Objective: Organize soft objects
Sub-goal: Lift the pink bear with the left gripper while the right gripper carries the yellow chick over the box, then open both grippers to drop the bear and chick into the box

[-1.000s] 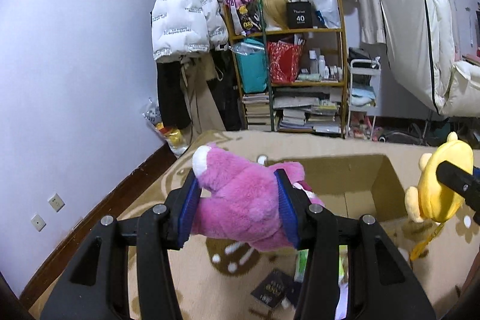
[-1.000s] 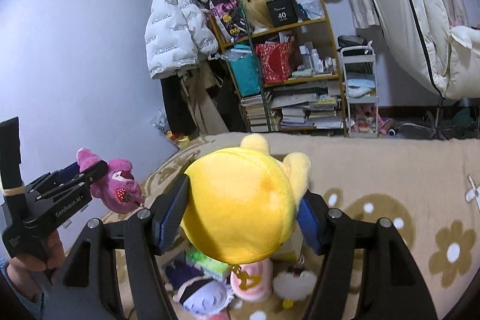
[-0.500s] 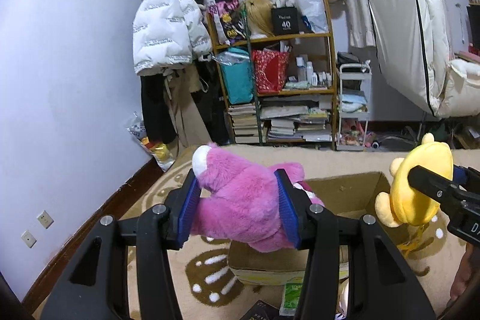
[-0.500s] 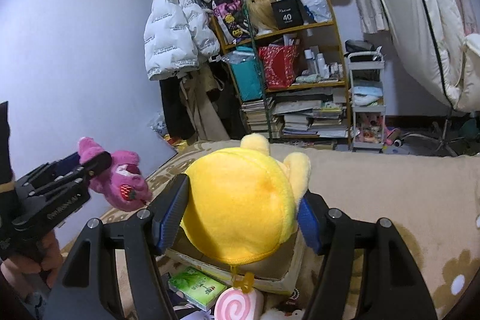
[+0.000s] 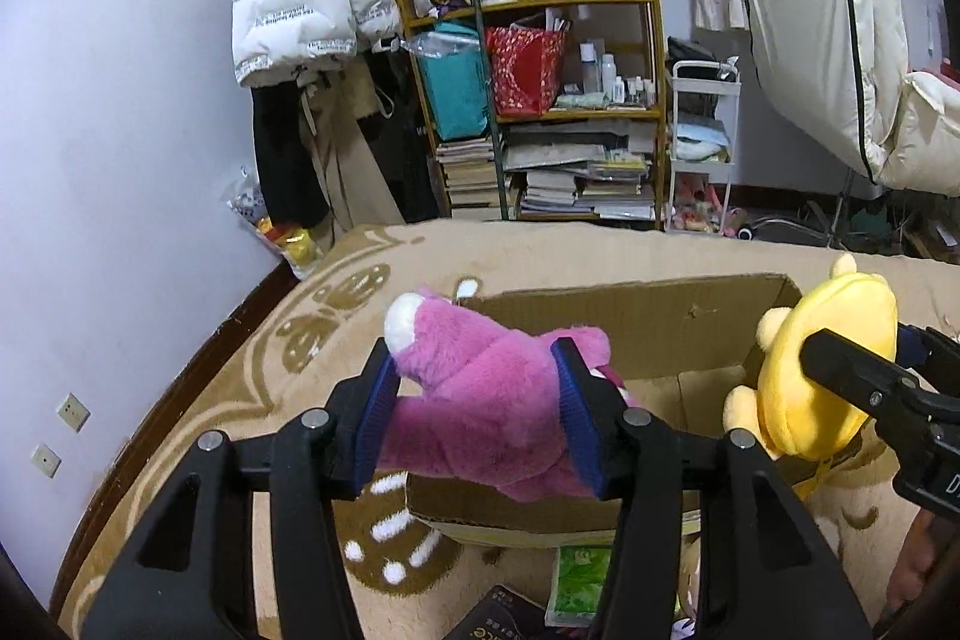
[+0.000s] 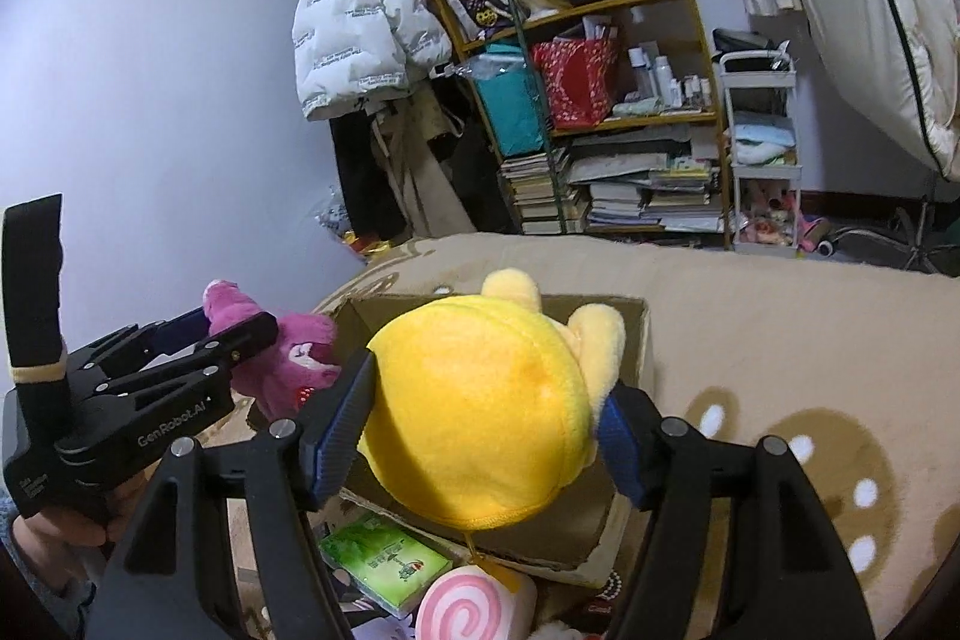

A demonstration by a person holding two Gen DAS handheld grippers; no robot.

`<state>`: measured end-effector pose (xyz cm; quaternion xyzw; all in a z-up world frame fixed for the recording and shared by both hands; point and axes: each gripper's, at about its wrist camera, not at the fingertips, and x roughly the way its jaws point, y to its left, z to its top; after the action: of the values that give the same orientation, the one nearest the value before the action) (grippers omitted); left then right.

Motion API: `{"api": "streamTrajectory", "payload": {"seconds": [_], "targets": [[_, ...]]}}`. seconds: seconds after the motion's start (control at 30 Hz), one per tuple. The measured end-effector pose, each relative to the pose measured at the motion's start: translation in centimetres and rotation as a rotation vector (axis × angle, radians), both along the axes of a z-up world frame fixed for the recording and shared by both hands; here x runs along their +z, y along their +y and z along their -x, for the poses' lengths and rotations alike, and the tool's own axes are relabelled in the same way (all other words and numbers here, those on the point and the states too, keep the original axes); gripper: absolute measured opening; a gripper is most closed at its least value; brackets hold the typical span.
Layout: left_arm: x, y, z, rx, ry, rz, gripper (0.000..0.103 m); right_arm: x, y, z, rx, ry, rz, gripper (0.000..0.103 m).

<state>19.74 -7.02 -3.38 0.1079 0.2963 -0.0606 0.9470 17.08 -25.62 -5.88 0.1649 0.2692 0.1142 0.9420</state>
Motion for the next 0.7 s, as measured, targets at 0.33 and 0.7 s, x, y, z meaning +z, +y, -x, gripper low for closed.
{"api": "streamTrajectory", "payload": {"seconds": [0.33, 0.7], "targets": [[-0.2, 0.2, 0.2, 0.024, 0.022, -0.031, 0.073, 0.0, 0.6, 0.0, 0.021, 0.012, 0.033, 0.080], [1.0, 2.0, 2.0, 0.048, 0.056, -0.039, 0.091, 1.4, 0.7, 1.8, 0.001, -0.011, 0.042, 0.099]]}}
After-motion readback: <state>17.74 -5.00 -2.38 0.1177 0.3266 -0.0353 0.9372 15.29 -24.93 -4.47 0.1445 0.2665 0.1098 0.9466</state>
